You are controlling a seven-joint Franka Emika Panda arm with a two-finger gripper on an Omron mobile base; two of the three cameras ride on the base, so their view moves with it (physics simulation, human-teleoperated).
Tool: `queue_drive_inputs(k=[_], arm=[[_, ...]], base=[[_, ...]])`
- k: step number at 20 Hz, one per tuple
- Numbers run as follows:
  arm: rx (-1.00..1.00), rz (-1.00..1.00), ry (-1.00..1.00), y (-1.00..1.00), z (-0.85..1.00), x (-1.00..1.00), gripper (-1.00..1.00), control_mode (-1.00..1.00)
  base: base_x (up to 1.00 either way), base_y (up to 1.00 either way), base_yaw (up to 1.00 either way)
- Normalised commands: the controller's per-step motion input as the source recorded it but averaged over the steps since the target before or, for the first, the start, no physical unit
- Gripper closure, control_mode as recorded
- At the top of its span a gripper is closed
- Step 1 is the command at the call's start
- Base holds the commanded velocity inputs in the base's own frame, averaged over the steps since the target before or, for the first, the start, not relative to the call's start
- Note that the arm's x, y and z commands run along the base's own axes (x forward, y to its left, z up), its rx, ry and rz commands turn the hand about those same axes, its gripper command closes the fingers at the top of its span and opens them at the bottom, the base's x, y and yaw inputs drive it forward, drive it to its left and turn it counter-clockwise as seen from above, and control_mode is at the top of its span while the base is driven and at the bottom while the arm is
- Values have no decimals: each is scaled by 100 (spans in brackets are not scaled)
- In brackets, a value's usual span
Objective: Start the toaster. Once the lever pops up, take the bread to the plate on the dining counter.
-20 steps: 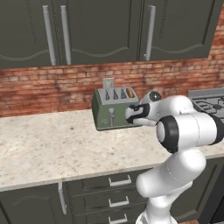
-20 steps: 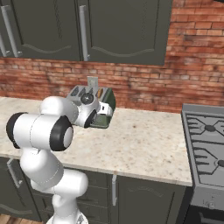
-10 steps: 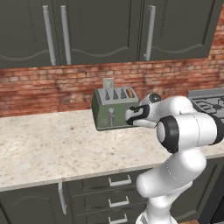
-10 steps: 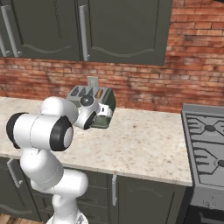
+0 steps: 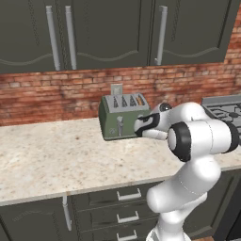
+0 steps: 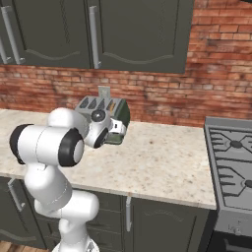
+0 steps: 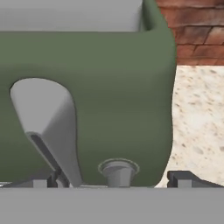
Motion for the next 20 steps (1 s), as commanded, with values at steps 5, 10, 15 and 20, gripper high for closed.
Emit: queue_drive_inputs(k=[5,10,15,20], arm=[[0,0,0,0,-20,0,-100,-100],[0,0,0,0,-21,0,-100,-100],[0,0,0,0,-20,0,-100,-100],[0,0,0,0,-9,0,-100,-100]], base=[[0,0,0],[0,0,0],[0,0,0],[0,0,0]])
